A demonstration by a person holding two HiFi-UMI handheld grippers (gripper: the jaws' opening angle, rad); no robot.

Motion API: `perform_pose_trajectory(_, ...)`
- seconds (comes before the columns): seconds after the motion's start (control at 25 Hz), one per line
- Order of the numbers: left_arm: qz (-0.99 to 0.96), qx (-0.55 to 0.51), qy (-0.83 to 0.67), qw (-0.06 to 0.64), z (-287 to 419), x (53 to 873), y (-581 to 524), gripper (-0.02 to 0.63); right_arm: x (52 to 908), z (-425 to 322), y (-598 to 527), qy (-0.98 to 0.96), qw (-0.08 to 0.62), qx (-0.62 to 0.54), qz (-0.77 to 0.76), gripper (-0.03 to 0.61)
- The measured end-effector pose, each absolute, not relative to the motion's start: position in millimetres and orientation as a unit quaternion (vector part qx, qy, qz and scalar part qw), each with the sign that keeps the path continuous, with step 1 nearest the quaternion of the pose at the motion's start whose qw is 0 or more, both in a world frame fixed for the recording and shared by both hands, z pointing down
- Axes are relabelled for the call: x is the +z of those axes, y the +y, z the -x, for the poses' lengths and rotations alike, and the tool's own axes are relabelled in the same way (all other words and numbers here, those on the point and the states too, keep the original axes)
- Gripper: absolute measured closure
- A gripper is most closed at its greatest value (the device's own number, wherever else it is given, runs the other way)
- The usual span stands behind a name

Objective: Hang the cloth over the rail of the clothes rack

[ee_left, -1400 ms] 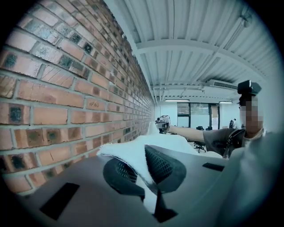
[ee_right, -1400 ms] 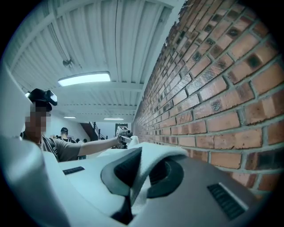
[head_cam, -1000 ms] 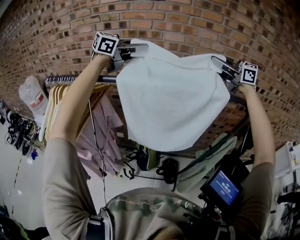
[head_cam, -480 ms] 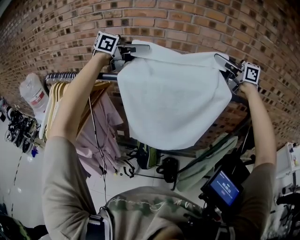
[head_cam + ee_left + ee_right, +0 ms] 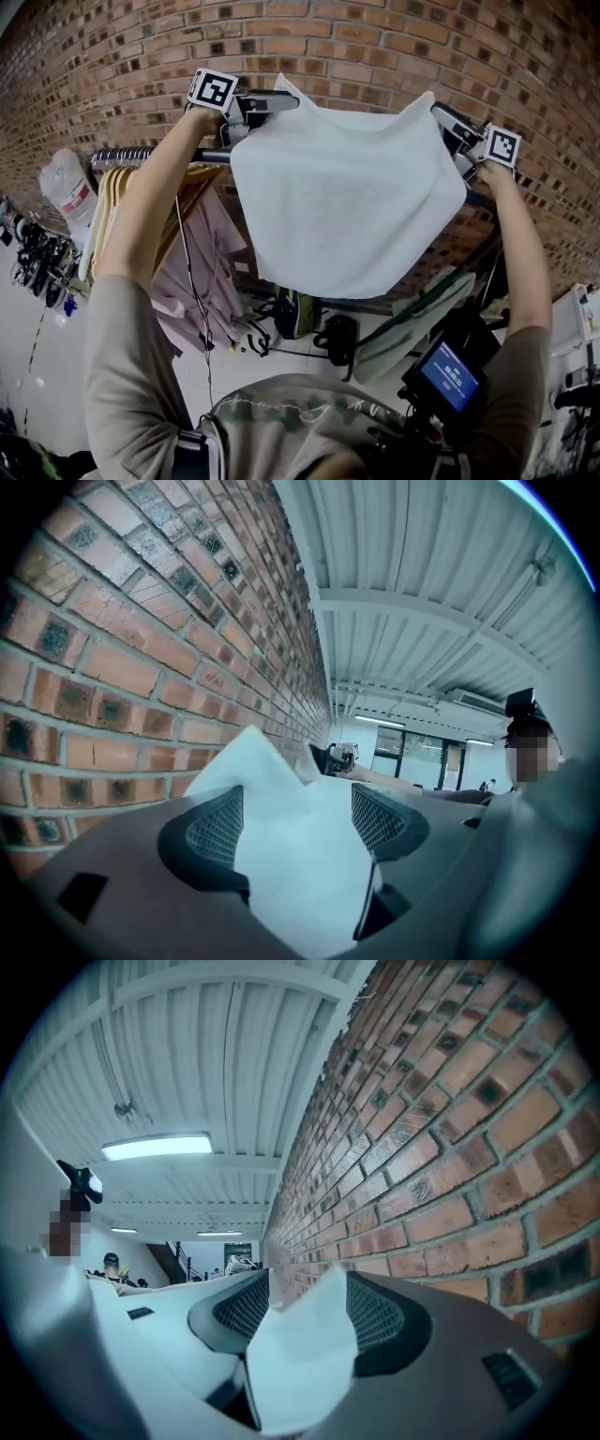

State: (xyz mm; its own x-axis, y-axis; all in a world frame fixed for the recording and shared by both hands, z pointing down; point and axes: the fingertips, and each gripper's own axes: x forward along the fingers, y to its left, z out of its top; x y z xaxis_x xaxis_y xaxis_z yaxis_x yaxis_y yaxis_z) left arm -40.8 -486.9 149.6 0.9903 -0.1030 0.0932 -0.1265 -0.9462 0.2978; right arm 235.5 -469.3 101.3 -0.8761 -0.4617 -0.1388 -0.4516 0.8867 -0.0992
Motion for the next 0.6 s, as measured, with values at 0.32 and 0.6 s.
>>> perform_pose_trajectory(0.32,-0.986,0.110,-0.002,0.128,28.3,172.8,-458.2,0.261,119.4,-224.4,-462.9,0.973,0.033,-0.032,0.225,0.344)
perform_pose_trajectory(0.6,-0.986,0.114,0.015,0.120,26.7,175.0,-445.5,0.261,114.1,-221.5,-449.3,0.976,0.043,-0.015,0.211,0.344)
